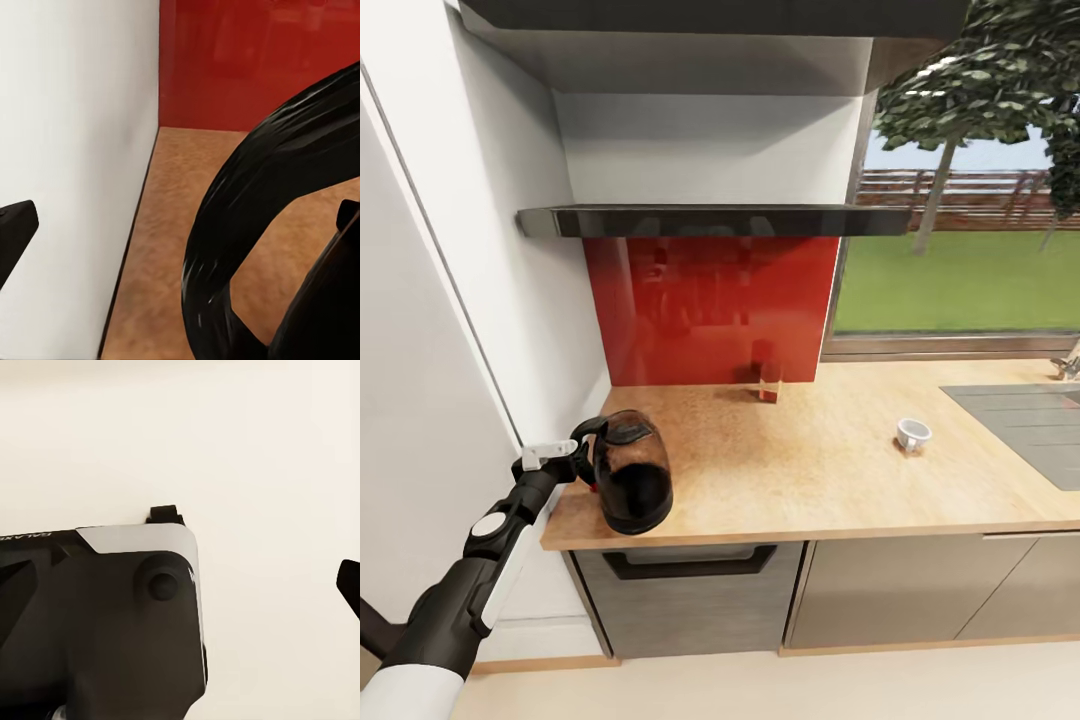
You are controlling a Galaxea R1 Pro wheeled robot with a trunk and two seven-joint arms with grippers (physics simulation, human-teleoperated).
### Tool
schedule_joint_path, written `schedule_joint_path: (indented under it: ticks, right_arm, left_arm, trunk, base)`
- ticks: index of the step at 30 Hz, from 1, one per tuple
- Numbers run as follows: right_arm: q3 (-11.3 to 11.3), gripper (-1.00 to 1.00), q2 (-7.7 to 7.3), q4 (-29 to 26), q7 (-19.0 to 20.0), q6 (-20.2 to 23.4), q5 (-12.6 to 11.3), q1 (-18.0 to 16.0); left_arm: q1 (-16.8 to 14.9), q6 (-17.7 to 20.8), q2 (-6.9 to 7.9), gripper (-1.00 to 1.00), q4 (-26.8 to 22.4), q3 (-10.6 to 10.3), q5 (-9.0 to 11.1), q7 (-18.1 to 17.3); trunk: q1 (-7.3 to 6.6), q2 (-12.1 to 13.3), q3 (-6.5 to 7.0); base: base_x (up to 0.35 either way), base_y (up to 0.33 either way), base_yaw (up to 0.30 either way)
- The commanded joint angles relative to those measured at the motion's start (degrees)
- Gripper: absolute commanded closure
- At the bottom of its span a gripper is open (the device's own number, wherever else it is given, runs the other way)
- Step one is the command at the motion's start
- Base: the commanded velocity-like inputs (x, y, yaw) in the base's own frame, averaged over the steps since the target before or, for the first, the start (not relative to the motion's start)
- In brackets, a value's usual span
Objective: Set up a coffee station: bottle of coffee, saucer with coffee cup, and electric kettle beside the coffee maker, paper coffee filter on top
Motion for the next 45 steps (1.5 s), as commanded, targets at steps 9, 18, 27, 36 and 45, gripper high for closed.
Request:
schedule_joint_path:
  ticks: [9,18,27,36,45]
  right_arm:
    - [0.5,-1.00,0.01,-0.1,-0.3,0.4,-0.5,0.0]
    - [0.5,-1.00,0.01,-0.1,-0.3,0.4,-0.5,0.0]
    - [0.5,-1.00,0.01,-0.1,-0.3,0.4,-0.5,0.0]
    - [0.5,-1.00,0.01,-0.1,-0.3,0.4,-0.5,0.0]
    - [0.5,-1.00,0.01,-0.1,-0.3,0.4,-0.5,0.0]
  left_arm:
    - [0.0,0.3,0.05,-1.00,-0.1,0.0,0.5,0.1]
    - [0.0,0.6,0.01,-1.00,0.0,0.0,0.5,0.1]
    - [0.2,0.3,-0.12,-1.00,-0.1,0.0,0.5,0.1]
    - [0.2,0.3,-0.13,-1.00,0.0,0.0,0.5,0.1]
    - [0.3,0.2,0.04,-1.00,0.0,0.0,0.5,0.1]
  trunk:
    - [0.04,-0.1,-0.12]
    - [0.04,-0.1,-0.12]
    - [0.04,-0.1,-0.12]
    - [0.04,-0.1,-0.12]
    - [0.04,-0.1,-0.12]
  base:
    - [0.004,0.000,0.000]
    - [0.074,0.000,0.000]
    - [0.025,0.000,0.000]
    - [0.017,0.000,0.000]
    - [0.066,0.000,0.000]
